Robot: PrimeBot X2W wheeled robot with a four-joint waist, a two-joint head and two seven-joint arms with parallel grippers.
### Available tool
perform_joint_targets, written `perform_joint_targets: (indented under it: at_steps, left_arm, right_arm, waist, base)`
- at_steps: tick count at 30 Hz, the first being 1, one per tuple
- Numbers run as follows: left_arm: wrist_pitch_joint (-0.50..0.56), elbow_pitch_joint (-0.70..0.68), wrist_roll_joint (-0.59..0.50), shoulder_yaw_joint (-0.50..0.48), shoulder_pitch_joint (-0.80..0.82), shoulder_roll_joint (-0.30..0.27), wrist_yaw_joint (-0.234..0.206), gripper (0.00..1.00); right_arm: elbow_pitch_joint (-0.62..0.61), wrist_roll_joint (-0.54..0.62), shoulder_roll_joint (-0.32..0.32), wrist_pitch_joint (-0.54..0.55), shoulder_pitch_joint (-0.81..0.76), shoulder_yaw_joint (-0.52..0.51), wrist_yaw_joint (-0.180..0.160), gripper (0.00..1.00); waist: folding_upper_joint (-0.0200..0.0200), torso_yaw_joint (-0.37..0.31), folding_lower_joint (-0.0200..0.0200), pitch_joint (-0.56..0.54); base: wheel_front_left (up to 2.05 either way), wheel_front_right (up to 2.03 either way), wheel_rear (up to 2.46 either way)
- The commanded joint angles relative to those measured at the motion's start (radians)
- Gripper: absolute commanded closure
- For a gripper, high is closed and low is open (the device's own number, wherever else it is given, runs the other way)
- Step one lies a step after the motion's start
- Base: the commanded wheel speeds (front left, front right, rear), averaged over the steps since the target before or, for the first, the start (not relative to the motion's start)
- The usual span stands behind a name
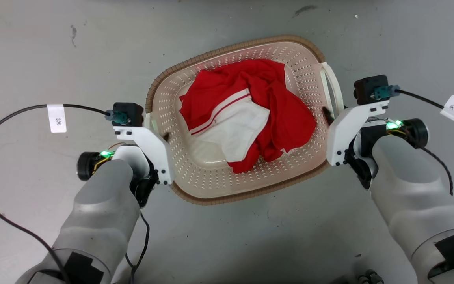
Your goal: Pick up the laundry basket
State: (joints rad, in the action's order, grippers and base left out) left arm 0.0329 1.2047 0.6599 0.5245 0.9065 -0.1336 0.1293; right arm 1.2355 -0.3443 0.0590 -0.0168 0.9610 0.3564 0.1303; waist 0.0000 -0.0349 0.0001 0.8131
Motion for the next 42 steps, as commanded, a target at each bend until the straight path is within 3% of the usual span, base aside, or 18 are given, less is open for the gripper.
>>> perform_joint_targets:
  at_steps: [1,15,28,42]
  left_arm:
    - [0.004,-0.007,0.007,0.009,0.014,-0.002,0.003,1.00]
    - [0.024,-0.020,0.083,0.093,0.017,0.007,0.006,1.00]
    - [0.151,-0.031,0.172,0.174,0.001,0.000,0.007,1.00]
    - [0.264,-0.012,0.257,0.235,-0.066,-0.010,0.007,1.00]
  right_arm:
    - [0.003,-0.015,-0.005,0.004,0.017,0.010,0.001,1.00]
    - [-0.005,-0.116,0.002,0.065,-0.002,0.109,0.003,1.00]
    - [0.003,-0.246,-0.006,0.307,-0.042,0.185,0.006,1.00]
    - [0.033,-0.339,-0.008,0.522,-0.106,0.200,0.006,1.00]
  waist:
    - [0.0000,0.000,-0.0001,0.002]
    - [0.0000,0.002,-0.0001,-0.047]
    - [0.0000,0.004,-0.0001,-0.217]
    - [0.0000,0.018,-0.0001,-0.426]
  base:
    - [0.00,0.00,0.00]
    - [0.00,0.00,0.00]
    - [0.00,0.00,0.00]
    - [0.00,0.00,0.00]
